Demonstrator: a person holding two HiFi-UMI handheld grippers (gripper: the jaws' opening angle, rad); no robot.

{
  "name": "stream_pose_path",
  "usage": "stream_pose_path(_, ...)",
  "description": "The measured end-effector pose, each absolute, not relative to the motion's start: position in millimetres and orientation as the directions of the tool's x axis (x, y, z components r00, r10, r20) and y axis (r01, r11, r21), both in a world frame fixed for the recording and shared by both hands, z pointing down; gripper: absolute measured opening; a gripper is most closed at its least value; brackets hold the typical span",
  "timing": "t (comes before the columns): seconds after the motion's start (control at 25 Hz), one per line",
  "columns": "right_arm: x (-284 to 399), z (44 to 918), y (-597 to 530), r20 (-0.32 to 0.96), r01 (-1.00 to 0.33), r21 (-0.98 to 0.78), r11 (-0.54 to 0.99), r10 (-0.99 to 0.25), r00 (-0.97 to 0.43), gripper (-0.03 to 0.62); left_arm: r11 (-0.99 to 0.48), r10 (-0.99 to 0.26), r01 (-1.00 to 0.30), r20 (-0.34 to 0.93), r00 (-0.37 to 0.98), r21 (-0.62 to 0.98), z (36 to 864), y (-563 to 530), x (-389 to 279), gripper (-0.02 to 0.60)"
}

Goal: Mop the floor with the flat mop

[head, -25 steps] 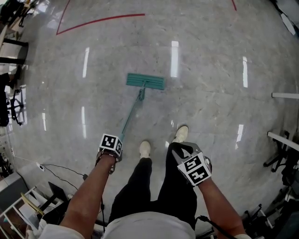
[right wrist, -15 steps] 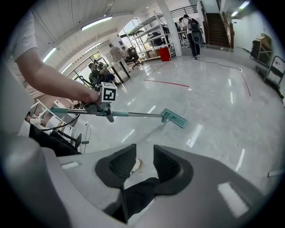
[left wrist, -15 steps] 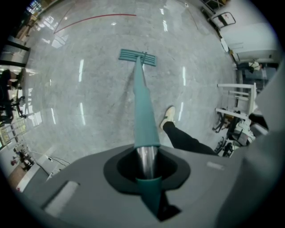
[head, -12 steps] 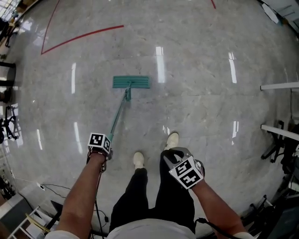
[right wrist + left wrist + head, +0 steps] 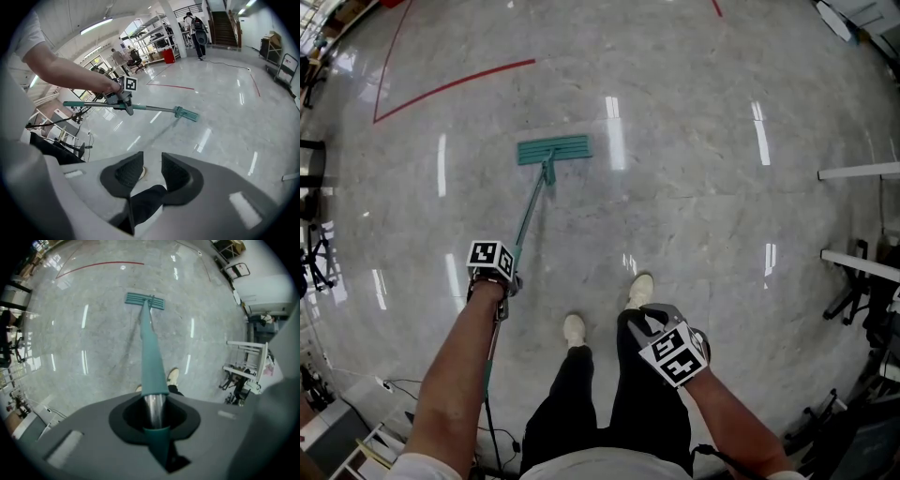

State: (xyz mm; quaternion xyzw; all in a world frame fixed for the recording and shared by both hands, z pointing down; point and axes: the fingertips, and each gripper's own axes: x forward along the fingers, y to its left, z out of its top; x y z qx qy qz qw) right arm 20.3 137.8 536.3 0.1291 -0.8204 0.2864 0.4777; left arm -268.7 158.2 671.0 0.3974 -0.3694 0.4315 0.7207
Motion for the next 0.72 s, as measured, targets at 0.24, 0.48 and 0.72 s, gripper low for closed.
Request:
stream_pose_path(0.24,26.3,541.0,140.4,0.859,-0.492,-0.358,0.793,0.074,-0.507,0.124,0.280,0.324,-0.933,0.893,0.313,0.226,675.4,116.4,-283.7,0.058)
stream_pose_path(0.48,35.0,543.4,138.0,0.860,-0.505,-0.360,0.785,0.070,-0.505,0.124,0.278,0.318,-0.937,0.900,0.298,0.211,677.4,76.4,-287.2,0.060)
stream_pose_path(0.72,35.5,543.2,133.7,0.859,-0.510,-0.355,0.783,0.059,-0.508,0.124,0.277,0.307,-0.939,0.908,0.286,0.202,680.1,51.4,-292.2,0.058)
